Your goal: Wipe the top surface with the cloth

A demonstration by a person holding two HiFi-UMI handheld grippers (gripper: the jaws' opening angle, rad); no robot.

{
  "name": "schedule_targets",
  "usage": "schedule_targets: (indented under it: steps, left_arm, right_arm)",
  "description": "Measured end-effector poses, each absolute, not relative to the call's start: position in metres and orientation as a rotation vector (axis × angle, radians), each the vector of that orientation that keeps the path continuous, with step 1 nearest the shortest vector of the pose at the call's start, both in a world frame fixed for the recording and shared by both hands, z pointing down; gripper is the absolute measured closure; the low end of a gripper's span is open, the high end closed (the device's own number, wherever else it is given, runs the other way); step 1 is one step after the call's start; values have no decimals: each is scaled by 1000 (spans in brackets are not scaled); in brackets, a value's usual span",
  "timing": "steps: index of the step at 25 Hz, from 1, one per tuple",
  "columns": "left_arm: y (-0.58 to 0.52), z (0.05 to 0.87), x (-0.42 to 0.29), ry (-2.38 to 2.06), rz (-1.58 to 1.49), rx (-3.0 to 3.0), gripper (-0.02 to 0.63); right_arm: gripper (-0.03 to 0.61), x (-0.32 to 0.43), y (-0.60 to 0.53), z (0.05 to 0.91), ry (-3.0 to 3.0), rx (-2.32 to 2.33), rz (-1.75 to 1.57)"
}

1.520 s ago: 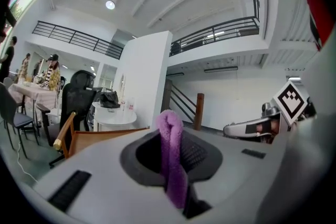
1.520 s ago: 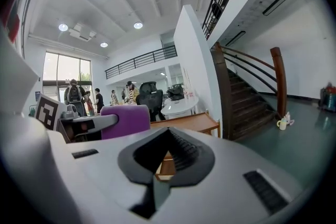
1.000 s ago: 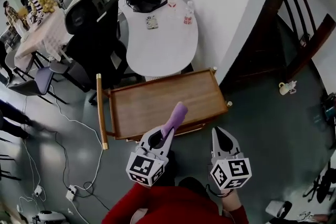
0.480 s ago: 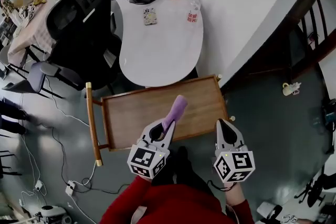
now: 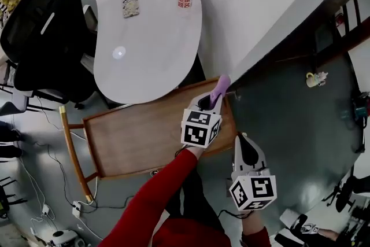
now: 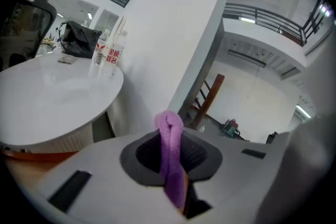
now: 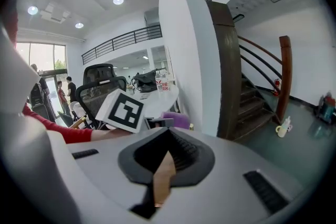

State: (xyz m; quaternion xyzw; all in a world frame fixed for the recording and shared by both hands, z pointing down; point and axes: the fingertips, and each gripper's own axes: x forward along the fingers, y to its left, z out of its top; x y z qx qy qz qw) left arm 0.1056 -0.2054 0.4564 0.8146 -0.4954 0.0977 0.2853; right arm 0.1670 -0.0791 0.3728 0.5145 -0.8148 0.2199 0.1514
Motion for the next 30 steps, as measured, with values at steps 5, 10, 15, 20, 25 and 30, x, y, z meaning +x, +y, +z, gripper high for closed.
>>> schedule_targets:
  steps: [5, 10, 15, 20, 25, 30]
  left_arm:
    - [-216, 488, 122, -1340, 363, 2110, 561]
    - [-228, 508, 96, -1412, 371, 1994, 563]
    - [-220, 534, 45, -1485, 373, 1860, 563]
    - [-169, 548, -30, -1638, 326, 1679, 563]
    - [-105, 549, -136, -1840, 344, 1510, 563]
    - [-42, 554, -239, -2027, 428, 1316, 561]
  right_arm:
    - [575, 185, -85, 378, -2329, 1460, 667]
    - [575, 175, -104, 383, -2344, 1380, 681]
    - [575, 144, -128, 394, -2378, 1255, 681]
    - [575, 104, -131, 403, -2420, 1104, 651]
    - [575, 54, -120, 406, -2465, 957, 628]
    - [575, 3, -103, 416, -2485, 804, 619]
